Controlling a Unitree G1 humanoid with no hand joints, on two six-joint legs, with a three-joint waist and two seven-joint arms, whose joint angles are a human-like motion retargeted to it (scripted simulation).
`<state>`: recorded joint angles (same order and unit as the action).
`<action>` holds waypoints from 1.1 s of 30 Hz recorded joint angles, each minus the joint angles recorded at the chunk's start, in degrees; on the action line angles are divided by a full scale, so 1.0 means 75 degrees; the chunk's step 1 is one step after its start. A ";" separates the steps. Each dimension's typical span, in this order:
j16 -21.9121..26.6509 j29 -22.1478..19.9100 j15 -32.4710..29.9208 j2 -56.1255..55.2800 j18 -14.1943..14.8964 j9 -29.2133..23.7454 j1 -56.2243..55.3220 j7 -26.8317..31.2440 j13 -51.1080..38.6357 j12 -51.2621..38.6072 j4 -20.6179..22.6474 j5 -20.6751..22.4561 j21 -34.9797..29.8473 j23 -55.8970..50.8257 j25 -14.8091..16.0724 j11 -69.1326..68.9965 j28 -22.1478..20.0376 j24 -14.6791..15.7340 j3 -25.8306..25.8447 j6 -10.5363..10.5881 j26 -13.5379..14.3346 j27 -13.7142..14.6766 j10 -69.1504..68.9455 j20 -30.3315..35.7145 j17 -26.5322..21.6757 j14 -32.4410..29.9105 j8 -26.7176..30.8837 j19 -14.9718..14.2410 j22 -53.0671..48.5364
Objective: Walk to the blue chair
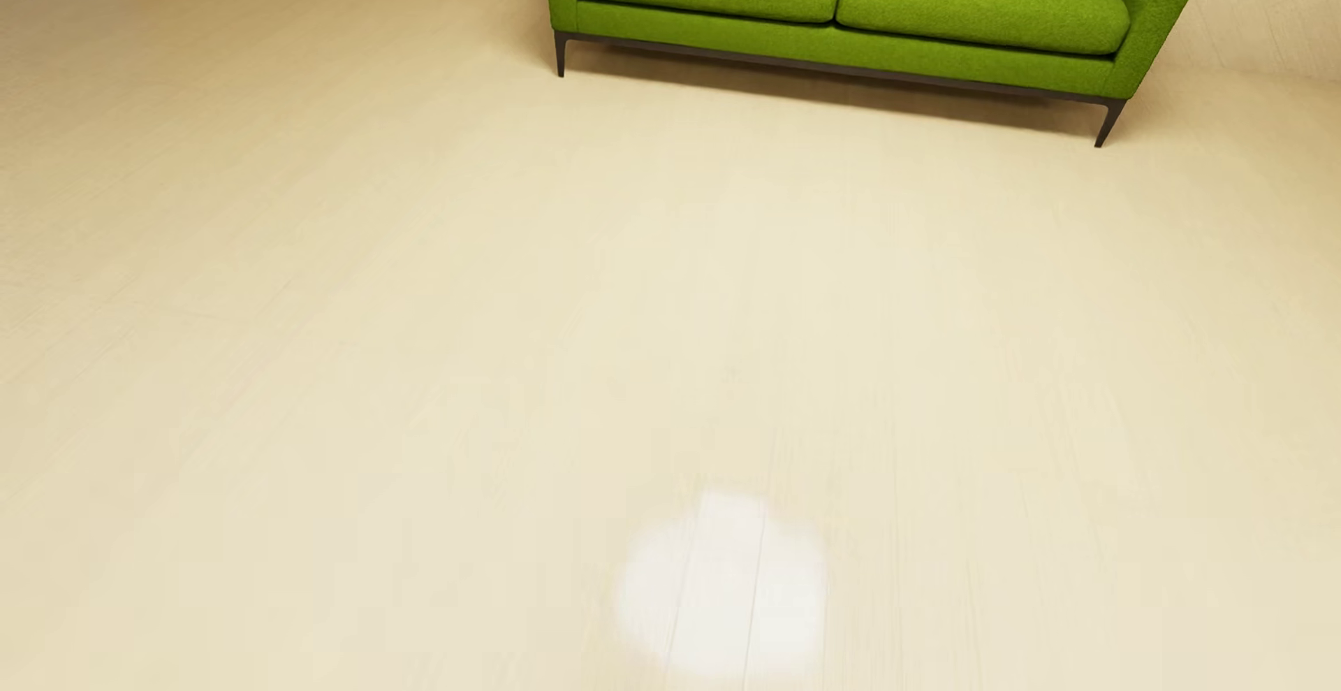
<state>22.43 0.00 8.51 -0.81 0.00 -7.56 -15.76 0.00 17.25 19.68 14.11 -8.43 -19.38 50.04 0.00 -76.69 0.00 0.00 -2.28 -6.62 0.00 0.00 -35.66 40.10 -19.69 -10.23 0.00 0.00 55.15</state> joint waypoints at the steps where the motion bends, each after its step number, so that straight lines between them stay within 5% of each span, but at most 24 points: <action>1: -0.0023 0.0000 0.0330 -0.0751 0.0000 -0.0030 0.0494 0.0000 0.0029 -0.0149 -0.0058 0.0073 -0.0185 0.0224 0.0000 0.0284 0.0000 0.0000 0.0361 0.0213 0.0000 0.0000 0.0157 -0.0203 0.0003 0.0404 0.0000 0.0000 -0.0126; 4: 0.0094 0.0000 0.0227 -0.1700 0.0000 -0.0001 0.1840 0.0000 0.0528 -0.0626 -0.0140 0.0125 -0.0122 0.0244 0.0000 0.4485 0.0000 0.0000 0.1425 0.0829 0.0000 0.0000 0.0540 -0.0507 -0.0203 0.1867 0.0000 0.0000 -0.0971; 6: 0.0257 0.0000 -0.3749 -0.2164 0.0000 0.0264 0.2259 0.0000 0.0890 -0.0903 -0.0257 -0.0043 -0.0128 0.0296 0.0000 0.6320 0.0000 0.0000 0.1635 0.1047 0.0000 0.0000 0.0504 -0.1038 -0.0196 0.2843 0.0000 0.0000 -0.1475; 7: 0.0382 0.0000 -0.4300 -0.2291 0.0000 0.0305 0.2634 0.0000 0.1085 -0.0993 -0.0267 -0.0245 -0.0182 0.0313 0.0000 0.6072 0.0000 0.0000 0.1784 0.1004 0.0000 0.0000 0.0369 -0.1205 -0.0184 0.3377 0.0000 0.0000 -0.1685; 9: 0.0415 0.0000 -0.2181 -0.1941 0.0000 0.0199 0.2939 0.0000 0.1155 -0.1085 -0.0400 -0.0125 -0.0319 0.0449 0.0000 0.5116 0.0000 0.0000 0.2150 0.1162 0.0000 0.0000 -0.0574 -0.1393 -0.0205 0.3307 0.0000 0.0000 -0.1899; 12: -0.0137 0.0000 -0.0633 -0.1079 0.0000 -0.0015 0.1723 0.0000 0.0460 -0.1423 -0.0840 -0.0410 -0.0423 0.0826 0.0000 0.4949 0.0000 0.0000 0.2085 0.1588 0.0000 0.0000 -0.2201 -0.1008 -0.0482 0.0314 0.0000 0.0000 -0.1651; 13: -0.0191 0.0000 -0.0425 -0.0780 0.0000 0.0010 0.1158 0.0000 0.0381 -0.1312 -0.0989 -0.0635 -0.0114 0.0678 0.0000 0.5101 0.0000 0.0000 0.1827 0.1619 0.0000 0.0000 -0.2359 -0.0905 -0.0525 0.0076 0.0000 0.0000 -0.1815; 17: -0.0307 0.0000 0.0548 0.0706 0.0000 0.0161 -0.0685 0.0000 0.0351 -0.0611 -0.1684 -0.1064 0.0066 -0.0263 0.0000 0.5434 0.0000 0.0000 0.0929 0.1340 0.0000 0.0000 -0.1453 -0.0152 -0.0526 0.0607 0.0000 0.0000 -0.1186; 22: -0.0006 0.0000 0.1453 0.2306 0.0000 0.0263 -0.2214 0.0000 -0.0271 0.0339 -0.2245 -0.0585 -0.0198 -0.1079 0.0000 0.5902 0.0000 0.0000 -0.0302 0.0980 0.0000 0.0000 0.0470 0.0449 -0.0553 0.2056 0.0000 0.0000 -0.0162; 24: 0.0071 0.0000 0.1227 0.2781 0.0000 0.0070 -0.2930 0.0000 -0.0620 0.0593 -0.2283 -0.0784 -0.0265 -0.1206 0.0000 0.5746 0.0000 0.0000 -0.0890 0.0685 0.0000 0.0000 -0.0548 0.0635 -0.0664 -0.0133 0.0000 0.0000 0.0261; 25: 0.0051 0.0000 0.0660 0.2969 0.0000 0.0034 -0.3074 0.0000 -0.0590 0.0527 -0.2088 -0.0892 -0.0085 -0.1195 0.0000 0.5638 0.0000 0.0000 -0.1018 0.0520 0.0000 0.0000 -0.1021 0.0854 -0.0659 -0.0388 0.0000 0.0000 0.0574; 27: 0.0017 0.0000 -0.0899 0.2207 0.0000 0.0271 -0.2591 0.0000 -0.0331 0.0620 -0.1647 -0.1017 -0.0078 -0.0871 0.0000 0.4387 0.0000 0.0000 -0.1018 0.0367 0.0000 0.0000 -0.1274 0.0966 -0.0615 0.0505 0.0000 0.0000 0.0673; 28: 0.0010 0.0000 -0.0971 0.1535 0.0000 0.0318 -0.2228 0.0000 -0.0287 0.0708 -0.1406 -0.0835 -0.0150 -0.0675 0.0000 0.3316 0.0000 0.0000 -0.0589 0.0328 0.0000 0.0000 -0.1272 0.0735 -0.0578 0.1013 0.0000 0.0000 0.0445; 31: 0.0060 0.0000 0.0384 -0.0532 0.0000 -0.0019 0.0064 0.0000 0.0191 -0.0026 -0.0444 -0.0329 -0.0478 -0.0439 0.0000 0.0446 0.0000 0.0000 0.0719 0.0236 0.0000 0.0000 -0.0183 0.0876 -0.0471 0.1990 0.0000 0.0000 -0.0248; 33: 0.0112 0.0000 0.0957 -0.2186 0.0000 -0.0067 0.1606 0.0000 0.0556 -0.0587 -0.0205 0.0034 -0.0989 -0.0241 0.0000 0.0710 0.0000 0.0000 0.1498 0.0266 0.0000 0.0000 0.0694 -0.0034 -0.0513 0.2895 0.0000 0.0000 -0.1055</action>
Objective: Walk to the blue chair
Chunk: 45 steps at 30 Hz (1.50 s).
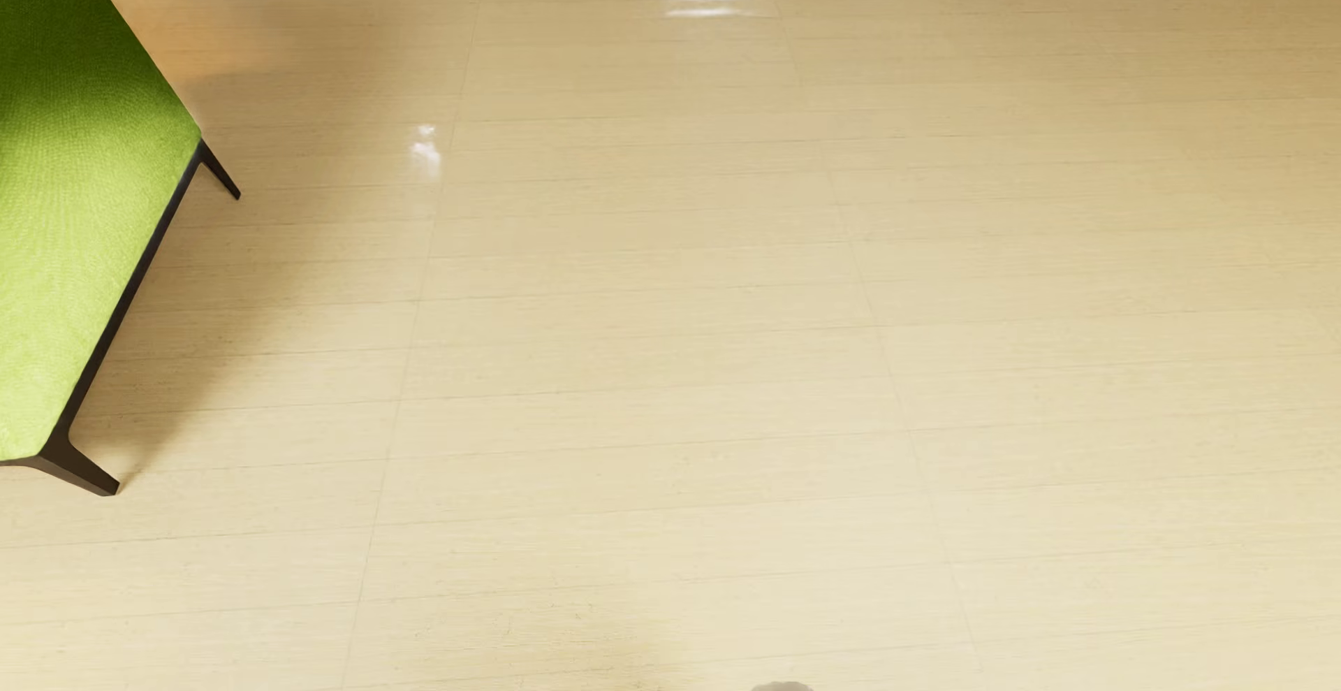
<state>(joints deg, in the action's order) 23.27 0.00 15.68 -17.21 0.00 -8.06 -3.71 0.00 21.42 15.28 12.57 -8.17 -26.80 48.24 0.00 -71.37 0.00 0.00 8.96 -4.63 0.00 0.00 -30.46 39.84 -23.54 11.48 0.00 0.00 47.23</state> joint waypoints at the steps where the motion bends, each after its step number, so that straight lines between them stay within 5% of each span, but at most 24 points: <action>1: 0.0061 0.0000 0.0013 -0.0429 0.0000 -0.0046 0.0826 0.0000 0.0238 -0.0238 -0.0230 0.0238 -0.0084 0.0105 0.0000 0.0917 0.0000 0.0000 0.0445 0.0075 0.0000 0.0000 0.0289 -0.0448 0.0017 0.0437 0.0000 0.0000 -0.0440; 6: 0.0391 0.0000 -0.0499 -0.1725 0.0000 0.0492 0.3246 0.0000 0.1079 -0.1613 -0.0734 0.0071 -0.0361 0.0419 0.0000 0.5914 0.0000 0.0000 0.1647 -0.0025 0.0000 0.0000 0.0931 -0.2210 0.0048 0.1788 0.0000 0.0000 -0.2268; 9: 0.0094 0.0000 -0.1248 -0.2295 0.0000 0.0400 0.3550 0.0000 0.0985 -0.1445 -0.2021 0.0489 -0.0626 0.1073 0.0000 0.3465 0.0000 0.0000 0.2094 0.0530 0.0000 0.0000 -0.0592 -0.2568 0.0078 -0.0145 0.0000 0.0000 -0.2156; 11: 0.0059 0.0000 -0.0407 -0.1514 0.0000 0.0381 0.2111 0.0000 0.0647 -0.1135 -0.1958 0.0817 -0.0455 0.1111 0.0000 0.2824 0.0000 0.0000 0.1585 0.0477 0.0000 0.0000 -0.4079 -0.2100 0.0279 -0.2251 0.0000 0.0000 -0.1561; 14: -0.0055 0.0000 -0.0347 0.0573 0.0000 0.0224 -0.0317 0.0000 0.0089 -0.0539 -0.1508 0.1277 0.0071 -0.0131 0.0000 0.3938 0.0000 0.0000 -0.0229 0.0179 0.0000 0.0000 -0.6794 -0.1131 0.0499 -0.2015 0.0000 0.0000 -0.0579; 18: -0.0147 0.0000 -0.0090 0.3422 0.0000 0.0202 -0.2275 0.0000 -0.0767 0.0703 -0.1079 0.1067 0.0774 -0.2293 0.0000 0.5562 0.0000 0.0000 -0.1665 -0.0148 0.0000 0.0000 -0.1763 0.0248 0.0508 -0.3806 0.0000 0.0000 0.0948; 19: -0.0188 0.0000 0.0172 0.3950 0.0000 0.0247 -0.2431 0.0000 -0.1050 0.0958 -0.1168 0.1015 0.0998 -0.2715 0.0000 0.5698 0.0000 0.0000 -0.1913 -0.0062 0.0000 0.0000 -0.0264 0.0431 0.0412 -0.2727 0.0000 0.0000 0.1136; 21: -0.0194 0.0000 0.0759 0.4544 0.0000 0.0379 -0.2844 0.0000 -0.1455 0.1395 -0.1385 0.0797 0.1293 -0.3191 0.0000 0.5633 0.0000 0.0000 -0.2400 0.0052 0.0000 0.0000 0.0374 0.0823 0.0257 0.1122 0.0000 0.0000 0.1276; 22: -0.0211 0.0000 0.0737 0.4792 0.0000 0.0349 -0.3030 0.0000 -0.1535 0.1549 -0.1352 0.0638 0.1447 -0.3204 0.0000 0.5455 0.0000 0.0000 -0.2672 0.0044 0.0000 0.0000 0.0421 0.0993 0.0249 0.1162 0.0000 0.0000 0.1358; 23: -0.0213 0.0000 0.0379 0.5134 0.0000 0.0308 -0.3183 0.0000 -0.1511 0.1648 -0.1216 0.0446 0.1598 -0.2960 0.0000 0.5254 0.0000 0.0000 -0.2825 -0.0038 0.0000 0.0000 0.0264 0.1117 0.0323 -0.0218 0.0000 0.0000 0.1482; 24: -0.0247 0.0000 -0.0575 0.5103 0.0000 0.0457 -0.3462 0.0000 -0.1383 0.1681 -0.0985 0.0321 0.1687 -0.2655 0.0000 0.4777 0.0000 0.0000 -0.2772 -0.0147 0.0000 0.0000 -0.0071 0.1214 0.0426 -0.2218 0.0000 0.0000 0.1580; 25: -0.0248 0.0000 -0.2095 0.4775 0.0000 0.0494 -0.3497 0.0000 -0.1233 0.1593 -0.0625 -0.0046 0.1573 -0.2012 0.0000 0.3555 0.0000 0.0000 -0.2643 -0.0408 0.0000 0.0000 -0.0705 0.1420 0.0613 -0.3221 0.0000 0.0000 0.1714; 26: -0.0222 0.0000 -0.3372 0.4430 0.0000 0.0398 -0.3083 0.0000 -0.1058 0.1453 -0.0391 -0.0160 0.1356 -0.1261 0.0000 0.2250 0.0000 0.0000 -0.2452 -0.0451 0.0000 0.0000 -0.1136 0.1363 0.0753 -0.3203 0.0000 0.0000 0.1699; 27: -0.0314 0.0000 -0.3274 0.3528 0.0000 0.0322 -0.2619 0.0000 -0.0960 0.1161 -0.0191 -0.0153 0.0960 -0.0634 0.0000 0.0619 0.0000 0.0000 -0.2270 -0.0362 0.0000 0.0000 -0.1190 0.1246 0.0682 -0.3009 0.0000 0.0000 0.1561; 29: -0.0221 0.0000 -0.0885 0.2111 0.0000 0.0146 -0.1161 0.0000 -0.0843 0.0646 -0.0023 -0.0156 0.0218 0.0507 0.0000 -0.1278 0.0000 0.0000 -0.1316 -0.0203 0.0000 0.0000 -0.0807 0.0741 0.0746 -0.2214 0.0000 0.0000 0.0841; 32: 0.0015 0.0000 -0.0177 0.0619 0.0000 0.0203 0.0918 0.0000 0.0123 -0.0332 -0.0349 0.0035 -0.0176 0.1098 0.0000 0.0460 0.0000 0.0000 0.0014 0.0173 0.0000 0.0000 0.0057 -0.0142 0.0619 -0.0805 0.0000 0.0000 -0.0505; 35: 0.0120 0.0000 -0.1943 -0.0153 0.0000 0.0464 0.2322 0.0000 0.0795 -0.1295 -0.0583 -0.0102 -0.0277 0.1171 0.0000 0.4769 0.0000 0.0000 0.0794 0.0187 0.0000 0.0000 0.0773 -0.1732 0.0418 0.0676 0.0000 0.0000 -0.1469; 36: 0.0159 0.0000 -0.4586 -0.0331 0.0000 0.0594 0.2540 0.0000 0.0880 -0.1587 -0.0705 -0.0143 -0.0312 0.1171 0.0000 0.5256 0.0000 0.0000 0.0959 0.0199 0.0000 0.0000 0.0763 -0.2131 0.0386 0.0967 0.0000 0.0000 -0.1717; 37: 0.0210 0.0000 -0.6154 -0.0519 0.0000 0.0669 0.2596 0.0000 0.0892 -0.1790 -0.0857 -0.0166 -0.0330 0.1277 0.0000 0.8639 0.0000 0.0000 0.1185 0.0202 0.0000 0.0000 0.0629 -0.2477 0.0402 0.1067 0.0000 0.0000 -0.1997; 38: 0.0212 0.0000 -0.6151 -0.0887 0.0000 0.0754 0.2927 0.0000 0.0960 -0.1903 -0.0853 -0.0139 -0.0053 0.1419 0.0000 0.5707 0.0000 0.0000 0.1162 0.0178 0.0000 0.0000 0.0567 -0.2517 0.0469 0.0973 0.0000 0.0000 -0.2026; 39: 0.0201 0.0000 -0.4125 -0.0931 0.0000 0.0754 0.3101 0.0000 0.0940 -0.1794 -0.1100 0.0035 0.0062 0.1509 0.0000 0.5148 0.0000 0.0000 0.1314 0.0230 0.0000 0.0000 0.0213 -0.2668 0.0532 0.0651 0.0000 0.0000 -0.2161; 41: -0.0072 0.0000 -0.1927 -0.0874 0.0000 0.0960 0.2842 0.0000 0.1008 -0.1161 -0.1497 0.0758 0.0146 0.1710 0.0000 0.4217 0.0000 0.0000 0.1167 0.0354 0.0000 0.0000 -0.1649 -0.2923 0.0576 -0.1004 0.0000 0.0000 -0.2063; 44: -0.0586 0.0000 -0.0635 0.0742 0.0000 0.0489 0.1170 0.0000 0.0425 -0.0875 -0.1711 0.0979 0.0528 0.1433 0.0000 0.3643 0.0000 0.0000 0.0792 0.0435 0.0000 0.0000 -0.6133 -0.2165 0.0642 -0.2362 0.0000 0.0000 -0.0288; 45: -0.0387 0.0000 -0.0634 0.1079 0.0000 0.0380 0.0534 0.0000 0.0068 -0.0885 -0.1796 0.1190 0.0435 0.0787 0.0000 0.3916 0.0000 0.0000 0.0284 0.0394 0.0000 0.0000 -0.6752 -0.0830 0.0580 -0.2389 0.0000 0.0000 0.0077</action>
<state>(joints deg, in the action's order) 20.37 0.00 10.93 -9.11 0.00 -5.22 0.29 0.00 21.93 8.64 -0.91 0.75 -23.53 54.14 0.00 -41.99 0.00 0.00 11.09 -1.67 0.00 0.00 -81.10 33.62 -19.19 -6.44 0.00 0.00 47.81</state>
